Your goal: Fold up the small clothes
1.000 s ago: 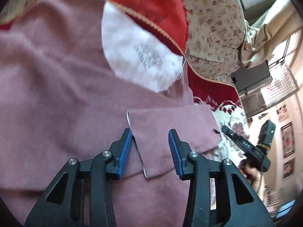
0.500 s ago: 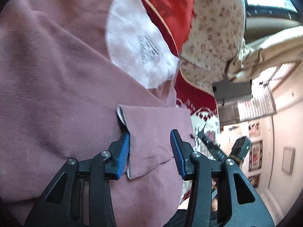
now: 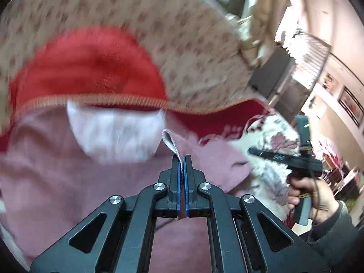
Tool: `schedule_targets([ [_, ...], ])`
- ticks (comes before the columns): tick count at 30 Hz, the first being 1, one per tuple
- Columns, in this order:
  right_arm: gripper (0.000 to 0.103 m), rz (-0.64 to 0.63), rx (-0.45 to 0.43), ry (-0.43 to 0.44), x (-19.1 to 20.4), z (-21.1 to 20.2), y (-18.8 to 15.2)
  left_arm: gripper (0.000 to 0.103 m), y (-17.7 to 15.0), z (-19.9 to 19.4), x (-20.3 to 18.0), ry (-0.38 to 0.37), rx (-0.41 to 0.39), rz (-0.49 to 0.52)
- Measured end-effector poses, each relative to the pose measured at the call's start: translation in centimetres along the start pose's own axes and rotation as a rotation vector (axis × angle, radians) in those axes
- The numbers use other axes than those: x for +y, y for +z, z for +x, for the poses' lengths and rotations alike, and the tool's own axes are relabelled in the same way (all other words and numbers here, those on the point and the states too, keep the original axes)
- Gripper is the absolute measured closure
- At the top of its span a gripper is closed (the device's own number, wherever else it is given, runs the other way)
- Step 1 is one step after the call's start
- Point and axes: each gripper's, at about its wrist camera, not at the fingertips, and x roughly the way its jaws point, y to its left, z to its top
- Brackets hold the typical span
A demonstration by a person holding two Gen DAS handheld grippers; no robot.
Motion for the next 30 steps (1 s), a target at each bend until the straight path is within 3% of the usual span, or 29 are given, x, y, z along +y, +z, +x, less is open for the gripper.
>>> schedule_targets([
  [6,0.098,0.051,-0.033,0.000,-1.2,-0.6,0.5,0.102,1.7,-1.8,4.2,0.069,-0.012,-0.108],
  [10,0.098,0.035,-0.020,0.052,-0.7,0.0,0.6,0.102,1.3,-4.4,6.1,0.137,-0.010,-0.143],
  [19,0.098,-0.274,0.089,0.115,4.3,2.6,-1.0,0.102,0.6,-6.1,11.7,0.331,0.054,-0.254],
  [24,0.098,-0.302,0.032,0.142,4.8,1.4,-0.9,0.102,-0.3,-5.2,13.5,0.407,0.122,-0.294],
  [27,0.097,-0.326,-0.001,0.171,5.6,0.8,-0.9,0.102,-0.3,-5.3,13.4,0.425,0.113,-0.291],
  [30,0.097,-0.379,0.022,0.172,6.9,1.3,-1.4,0.102,-0.2,-6.2,13.6,0.447,0.087,-0.307],
])
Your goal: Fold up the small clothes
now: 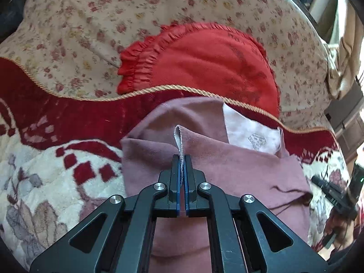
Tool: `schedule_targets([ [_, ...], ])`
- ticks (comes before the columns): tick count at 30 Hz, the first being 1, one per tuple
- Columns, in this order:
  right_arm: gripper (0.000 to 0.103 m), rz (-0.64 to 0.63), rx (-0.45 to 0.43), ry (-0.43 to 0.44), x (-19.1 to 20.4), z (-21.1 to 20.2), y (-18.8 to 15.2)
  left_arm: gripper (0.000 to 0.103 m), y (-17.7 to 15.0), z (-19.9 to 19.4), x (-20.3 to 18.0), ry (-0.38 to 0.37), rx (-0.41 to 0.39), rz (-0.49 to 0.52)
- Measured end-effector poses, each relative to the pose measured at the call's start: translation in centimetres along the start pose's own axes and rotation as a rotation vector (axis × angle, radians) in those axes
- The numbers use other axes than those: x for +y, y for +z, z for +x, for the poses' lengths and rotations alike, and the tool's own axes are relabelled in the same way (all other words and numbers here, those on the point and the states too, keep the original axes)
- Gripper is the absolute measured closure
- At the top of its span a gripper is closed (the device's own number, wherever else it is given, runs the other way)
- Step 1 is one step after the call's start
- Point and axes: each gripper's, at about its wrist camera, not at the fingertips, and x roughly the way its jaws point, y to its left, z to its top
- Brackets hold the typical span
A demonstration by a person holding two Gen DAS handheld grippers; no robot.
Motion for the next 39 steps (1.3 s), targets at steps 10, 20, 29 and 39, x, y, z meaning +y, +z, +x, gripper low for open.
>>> schedule_targets([
  [10,0.097,0.024,-0.004,0.040,0.6,0.5,0.2,0.102,-0.3,1.9,1.4,0.034,0.093,-0.051],
  [20,0.097,-0.073,0.048,-0.082,2.7,1.6,-0.4,0.102,0.0,0.7,4.1,0.092,0.043,-0.187],
  [29,0.096,-0.168,0.135,-0.142,4.3,4.0,-2.1,0.097,0.1,0.7,0.0,0.029,-0.019,-0.019],
  [39,0.095,-0.205,0.128,-0.240,5.7,4.2,-2.6,0.088,-0.7,4.5,1.3,0.061,0.120,-0.103],
])
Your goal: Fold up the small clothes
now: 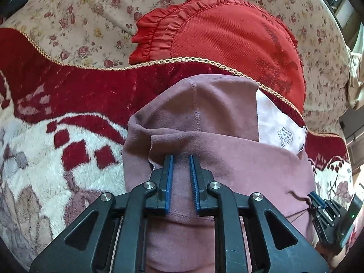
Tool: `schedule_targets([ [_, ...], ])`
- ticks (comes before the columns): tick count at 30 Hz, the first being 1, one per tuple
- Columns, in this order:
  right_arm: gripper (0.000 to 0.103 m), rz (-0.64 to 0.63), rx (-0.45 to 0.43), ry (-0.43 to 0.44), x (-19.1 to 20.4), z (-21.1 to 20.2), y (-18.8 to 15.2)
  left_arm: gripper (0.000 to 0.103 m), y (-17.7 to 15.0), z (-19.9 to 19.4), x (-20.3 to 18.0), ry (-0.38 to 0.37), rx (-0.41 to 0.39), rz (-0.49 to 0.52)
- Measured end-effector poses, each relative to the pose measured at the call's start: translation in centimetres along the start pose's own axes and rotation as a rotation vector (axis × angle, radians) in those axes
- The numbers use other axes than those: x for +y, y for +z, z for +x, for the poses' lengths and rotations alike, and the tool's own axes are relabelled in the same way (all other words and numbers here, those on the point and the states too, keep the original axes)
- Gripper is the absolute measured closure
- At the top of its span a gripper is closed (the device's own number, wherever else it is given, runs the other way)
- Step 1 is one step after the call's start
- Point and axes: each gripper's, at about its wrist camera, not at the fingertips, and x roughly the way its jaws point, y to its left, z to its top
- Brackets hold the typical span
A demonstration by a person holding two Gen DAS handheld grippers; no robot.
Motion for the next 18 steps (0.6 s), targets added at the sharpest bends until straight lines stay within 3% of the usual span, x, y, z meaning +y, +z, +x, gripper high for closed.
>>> schedule_targets([
  [4,0.095,0.093,-0.028,0.032,-1.1,-1.2,0.9,0.085,-0.1,0.0,0.0,-0.003,0.005,-0.019],
  [7,0.093,0.103,-0.125,-0.053,-2.0,-1.6,2.8,0.083,-0.1,0.2,-0.2,-0.001,0.001,-0.015],
  [9,0.092,0.137,-0.152,-0.064,-2.9,-0.9,3.8,0.083,-0.1,0.2,-0.2,-0.001,0.000,-0.015],
  [14,0.092,0.281,-0.046,-0.067,-5.1,4.1,5.4,0.081,-0.1,0.3,-0.4,0.007,-0.004,-0.012],
  [16,0.091,0.296,0.059,-0.056,-5.3,6.8,5.1,0.080,-0.1,0.3,-0.5,0.011,-0.007,-0.006],
  [18,0.090,0.284,0.046,-0.069,-5.1,7.0,5.1,0.079,-0.1,0.3,-0.5,0.013,-0.008,-0.004],
])
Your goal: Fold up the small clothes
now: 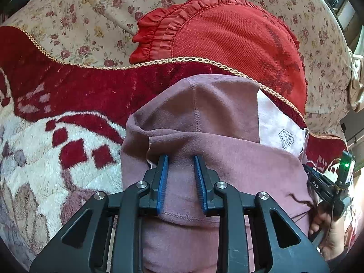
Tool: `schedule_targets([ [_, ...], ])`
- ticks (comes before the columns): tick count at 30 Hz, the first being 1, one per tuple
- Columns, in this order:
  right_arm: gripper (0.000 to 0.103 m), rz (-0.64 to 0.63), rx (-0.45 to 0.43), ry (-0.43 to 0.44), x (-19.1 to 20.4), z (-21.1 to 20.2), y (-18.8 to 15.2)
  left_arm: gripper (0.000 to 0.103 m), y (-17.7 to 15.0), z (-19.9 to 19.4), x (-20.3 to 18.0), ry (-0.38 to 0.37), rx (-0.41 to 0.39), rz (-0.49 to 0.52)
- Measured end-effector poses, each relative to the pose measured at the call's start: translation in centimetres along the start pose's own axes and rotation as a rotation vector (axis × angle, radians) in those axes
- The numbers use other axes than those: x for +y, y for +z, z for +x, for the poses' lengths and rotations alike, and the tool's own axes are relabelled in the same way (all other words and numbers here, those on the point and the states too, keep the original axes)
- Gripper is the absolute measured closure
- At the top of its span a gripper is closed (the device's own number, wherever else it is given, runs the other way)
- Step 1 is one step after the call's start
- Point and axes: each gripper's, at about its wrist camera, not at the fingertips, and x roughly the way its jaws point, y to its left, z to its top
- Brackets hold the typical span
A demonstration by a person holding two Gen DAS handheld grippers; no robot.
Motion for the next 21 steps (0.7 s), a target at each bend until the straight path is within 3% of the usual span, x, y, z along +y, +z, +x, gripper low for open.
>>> schedule_targets([
  [6,0.089,-0.028,-0.007,-0.038,0.8,-0.7,0.0,0.075,0.0,0.0,-0.2,-0.003,0.000,-0.002],
  [10,0.089,0.010,-0.052,-0.033,0.4,-3.9,-0.4,0.074,0.0,0.1,-0.2,0.000,-0.001,-0.007],
  [15,0.089,-0.062,-0.106,-0.052,1.9,-7.9,-2.5,0.073,0.0,0.0,-0.3,0.003,-0.002,-0.013],
  [20,0.088,-0.026,-0.006,-0.010,2.4,-6.6,-5.3,0.073,0.0,0.0,-0.3,0.003,-0.003,-0.015],
  [21,0.087,-0.032,-0.028,-0.018,2.5,-6.5,-5.6,0.073,0.0,0.0,-0.3,0.003,-0.004,-0.014],
])
